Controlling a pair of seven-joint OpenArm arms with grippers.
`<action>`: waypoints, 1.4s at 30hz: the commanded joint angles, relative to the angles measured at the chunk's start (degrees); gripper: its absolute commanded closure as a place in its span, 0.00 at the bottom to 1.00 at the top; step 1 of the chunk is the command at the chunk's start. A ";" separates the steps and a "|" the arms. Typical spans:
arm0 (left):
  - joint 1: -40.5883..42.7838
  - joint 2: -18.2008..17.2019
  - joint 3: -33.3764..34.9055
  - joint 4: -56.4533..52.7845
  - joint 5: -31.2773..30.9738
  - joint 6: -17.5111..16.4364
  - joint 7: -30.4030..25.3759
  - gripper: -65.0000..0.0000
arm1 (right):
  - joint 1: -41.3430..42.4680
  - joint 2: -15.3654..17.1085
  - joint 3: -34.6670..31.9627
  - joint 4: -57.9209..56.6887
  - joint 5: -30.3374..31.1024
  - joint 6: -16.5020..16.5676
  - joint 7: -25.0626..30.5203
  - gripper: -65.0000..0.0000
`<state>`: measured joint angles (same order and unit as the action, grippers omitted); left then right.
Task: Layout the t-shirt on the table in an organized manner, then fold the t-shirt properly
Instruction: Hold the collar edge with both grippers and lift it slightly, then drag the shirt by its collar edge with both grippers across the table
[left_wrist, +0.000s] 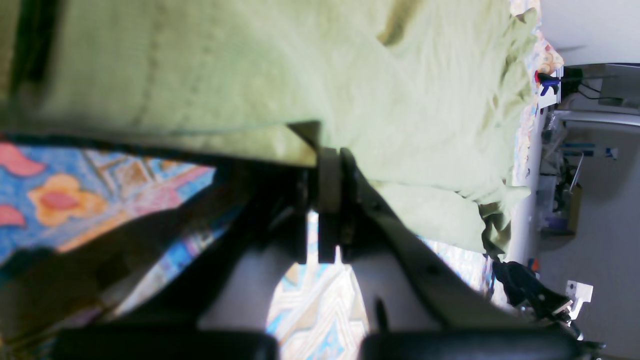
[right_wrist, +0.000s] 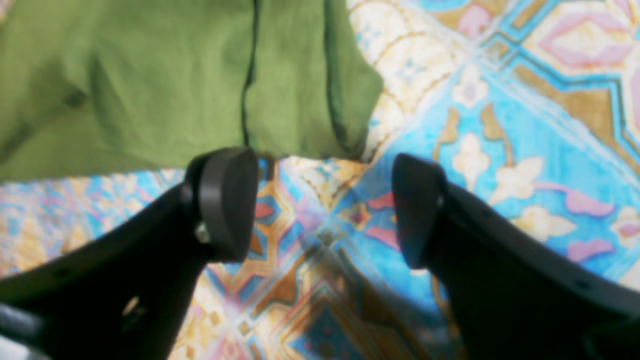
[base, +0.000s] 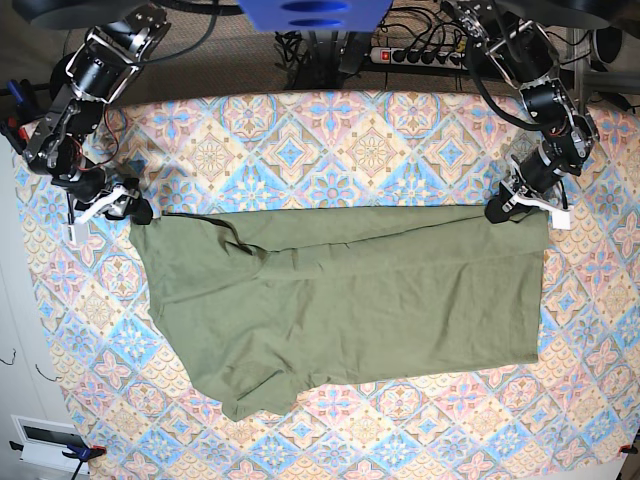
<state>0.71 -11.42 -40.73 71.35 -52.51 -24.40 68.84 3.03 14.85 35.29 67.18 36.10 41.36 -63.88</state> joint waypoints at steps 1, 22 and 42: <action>-0.67 -0.93 -0.10 1.04 -1.16 -0.43 -0.57 1.00 | 1.59 0.66 0.01 -0.67 -3.61 -1.36 -1.49 0.35; -0.40 -1.02 -0.02 1.13 -1.07 -0.43 -0.31 1.00 | 6.25 -1.09 -0.08 -1.55 -3.61 -1.36 -1.93 0.84; 11.11 -9.02 5.87 11.42 -0.63 -0.70 -0.31 1.00 | -7.47 1.81 0.18 8.73 6.76 -1.36 -4.30 1.00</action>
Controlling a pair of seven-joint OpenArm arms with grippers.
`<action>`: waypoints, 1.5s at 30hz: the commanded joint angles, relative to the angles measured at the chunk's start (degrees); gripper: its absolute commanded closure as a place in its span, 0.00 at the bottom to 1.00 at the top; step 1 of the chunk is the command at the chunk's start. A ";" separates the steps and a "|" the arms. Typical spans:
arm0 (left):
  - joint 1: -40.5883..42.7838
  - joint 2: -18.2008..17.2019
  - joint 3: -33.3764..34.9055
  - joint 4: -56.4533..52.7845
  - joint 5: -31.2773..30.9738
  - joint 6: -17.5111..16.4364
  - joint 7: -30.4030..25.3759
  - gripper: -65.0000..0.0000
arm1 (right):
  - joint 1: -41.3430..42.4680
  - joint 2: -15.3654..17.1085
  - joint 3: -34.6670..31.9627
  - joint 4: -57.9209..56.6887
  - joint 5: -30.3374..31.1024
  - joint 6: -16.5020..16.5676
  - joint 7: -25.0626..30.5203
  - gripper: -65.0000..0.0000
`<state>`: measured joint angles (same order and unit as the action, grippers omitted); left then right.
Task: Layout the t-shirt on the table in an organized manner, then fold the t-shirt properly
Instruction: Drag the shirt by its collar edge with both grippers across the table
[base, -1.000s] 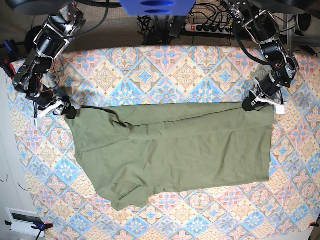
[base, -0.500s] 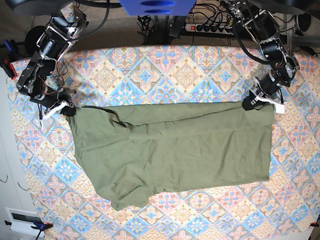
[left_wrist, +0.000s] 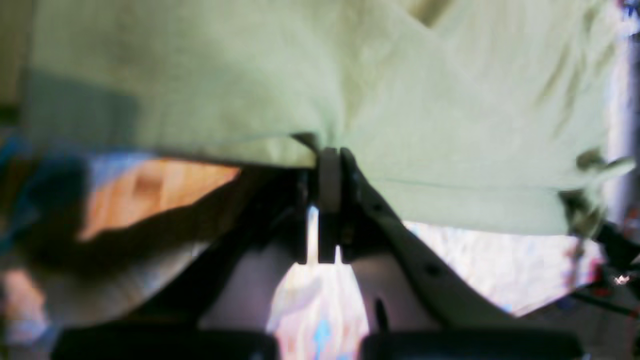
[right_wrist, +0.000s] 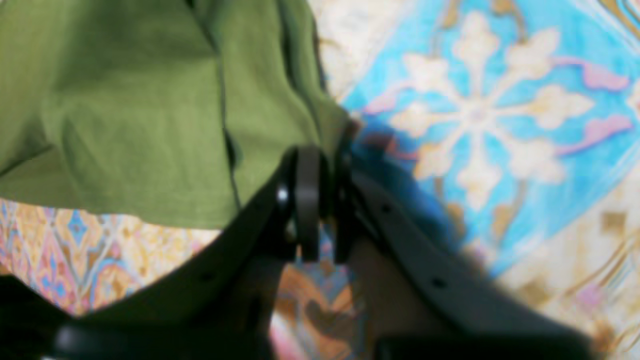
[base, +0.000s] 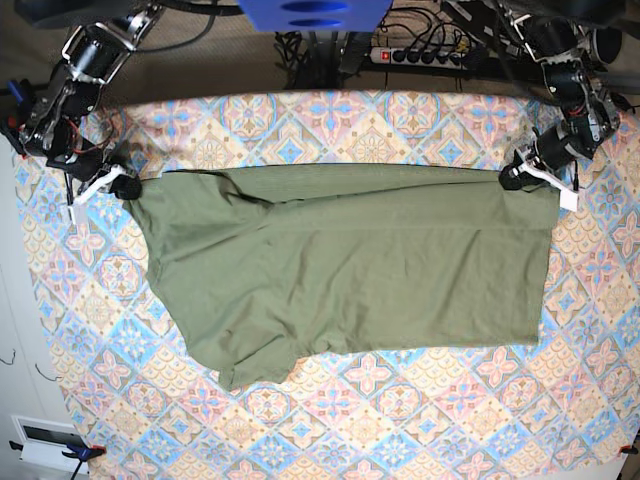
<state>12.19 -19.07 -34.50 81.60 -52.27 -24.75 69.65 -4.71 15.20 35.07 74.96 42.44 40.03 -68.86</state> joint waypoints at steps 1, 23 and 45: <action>0.61 -1.37 0.08 3.45 -0.87 -0.35 -1.12 1.00 | -0.70 1.46 0.40 2.18 0.42 -0.03 0.68 1.00; 17.13 -1.11 0.96 16.64 -1.31 -0.35 -1.12 1.00 | -13.62 1.19 6.91 13.96 1.21 -0.03 -3.62 1.00; 20.12 -1.02 1.05 18.57 -1.49 -0.35 2.92 0.62 | -15.91 1.11 10.16 14.14 1.13 -0.03 -3.10 0.73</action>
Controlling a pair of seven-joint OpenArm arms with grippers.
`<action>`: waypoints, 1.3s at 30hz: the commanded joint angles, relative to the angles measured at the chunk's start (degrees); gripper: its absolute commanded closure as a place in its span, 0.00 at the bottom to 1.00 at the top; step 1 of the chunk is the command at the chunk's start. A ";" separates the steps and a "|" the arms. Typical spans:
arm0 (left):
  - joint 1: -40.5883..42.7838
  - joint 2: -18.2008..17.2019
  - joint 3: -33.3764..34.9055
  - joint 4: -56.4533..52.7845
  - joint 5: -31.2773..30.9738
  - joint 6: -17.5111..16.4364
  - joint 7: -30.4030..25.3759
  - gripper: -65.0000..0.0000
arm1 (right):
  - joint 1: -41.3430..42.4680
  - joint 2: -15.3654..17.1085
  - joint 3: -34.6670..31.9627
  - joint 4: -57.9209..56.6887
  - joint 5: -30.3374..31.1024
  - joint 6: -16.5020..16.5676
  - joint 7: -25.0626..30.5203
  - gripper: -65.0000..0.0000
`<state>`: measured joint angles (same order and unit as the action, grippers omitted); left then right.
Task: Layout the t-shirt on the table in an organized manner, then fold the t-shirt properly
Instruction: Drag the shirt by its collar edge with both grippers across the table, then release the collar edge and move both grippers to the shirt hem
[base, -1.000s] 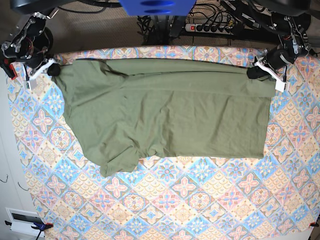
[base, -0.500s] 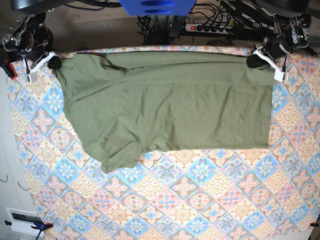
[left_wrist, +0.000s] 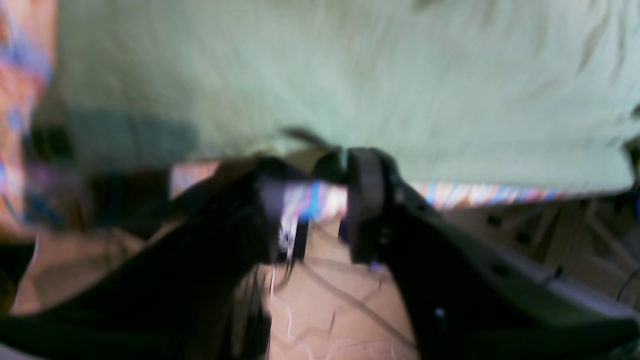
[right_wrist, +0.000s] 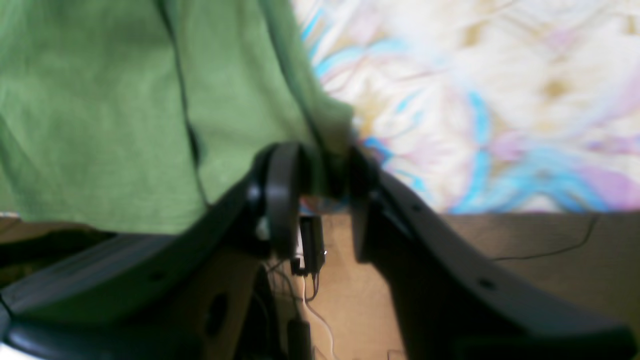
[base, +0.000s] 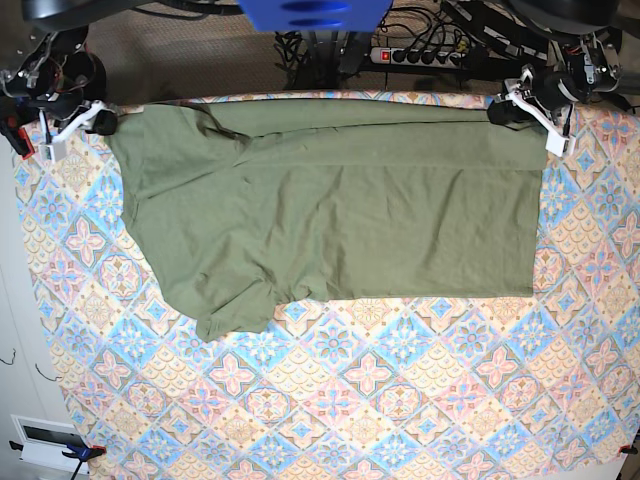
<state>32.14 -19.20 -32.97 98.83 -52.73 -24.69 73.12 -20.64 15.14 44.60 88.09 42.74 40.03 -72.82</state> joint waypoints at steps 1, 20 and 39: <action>0.69 -0.89 -0.48 2.49 -1.20 -0.41 -0.02 0.59 | 0.03 1.17 1.25 1.00 0.82 -0.03 0.86 0.73; -3.79 -1.33 -12.44 13.13 -5.25 -0.24 0.15 0.53 | 2.14 1.52 4.06 14.63 0.56 -0.03 0.42 0.73; -41.59 -2.21 -2.85 -13.60 20.86 -0.24 -1.69 0.52 | 26.14 0.20 -21.61 12.52 -21.95 -0.03 3.06 0.73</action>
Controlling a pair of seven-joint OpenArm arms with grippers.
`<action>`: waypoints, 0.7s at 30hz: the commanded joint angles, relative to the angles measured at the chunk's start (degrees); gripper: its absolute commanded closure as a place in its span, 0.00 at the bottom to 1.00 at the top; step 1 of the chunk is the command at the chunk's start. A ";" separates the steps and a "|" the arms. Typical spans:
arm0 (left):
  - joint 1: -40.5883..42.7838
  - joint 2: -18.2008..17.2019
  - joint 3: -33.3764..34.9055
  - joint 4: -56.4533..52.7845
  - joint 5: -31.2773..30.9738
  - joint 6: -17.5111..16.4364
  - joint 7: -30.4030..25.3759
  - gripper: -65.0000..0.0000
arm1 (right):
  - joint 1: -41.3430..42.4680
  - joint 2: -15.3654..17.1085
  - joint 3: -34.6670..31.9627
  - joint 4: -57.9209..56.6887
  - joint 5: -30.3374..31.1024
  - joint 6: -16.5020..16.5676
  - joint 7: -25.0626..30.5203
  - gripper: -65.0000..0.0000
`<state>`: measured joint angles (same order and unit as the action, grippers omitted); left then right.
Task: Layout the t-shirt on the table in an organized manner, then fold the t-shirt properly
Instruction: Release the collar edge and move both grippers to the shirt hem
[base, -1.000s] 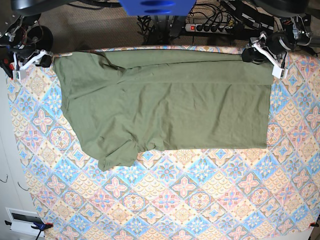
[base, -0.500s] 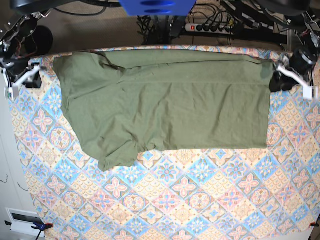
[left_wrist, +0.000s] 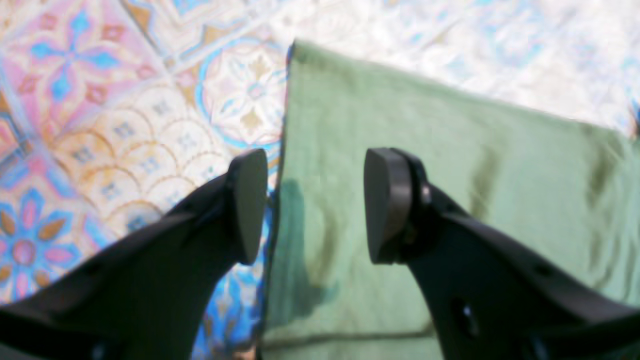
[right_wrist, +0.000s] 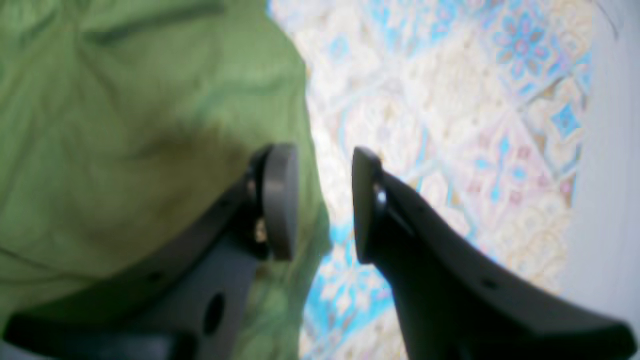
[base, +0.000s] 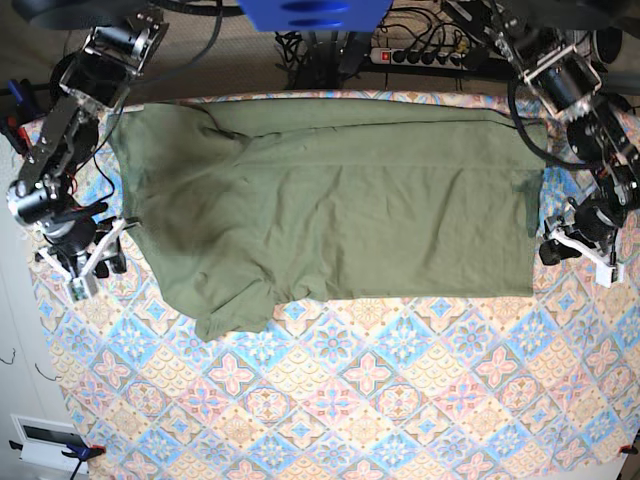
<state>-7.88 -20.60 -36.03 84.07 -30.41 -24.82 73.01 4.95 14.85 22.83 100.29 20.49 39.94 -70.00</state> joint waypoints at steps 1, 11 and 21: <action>-3.07 -0.81 1.26 -0.86 -0.05 -0.10 -2.99 0.52 | 1.25 0.14 -0.63 -0.64 -0.67 0.06 0.77 0.73; -12.38 -0.81 9.53 -23.98 10.41 -0.10 -20.66 0.52 | 4.32 -0.39 -2.57 -9.08 -2.34 0.06 3.58 0.73; -12.82 0.69 9.44 -27.85 17.80 0.07 -29.10 0.52 | 4.41 -0.39 -2.57 -9.26 -2.34 0.06 3.76 0.73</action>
<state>-19.33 -18.92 -26.48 55.24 -12.23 -24.47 45.10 8.23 13.54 20.14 90.08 17.52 40.01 -67.31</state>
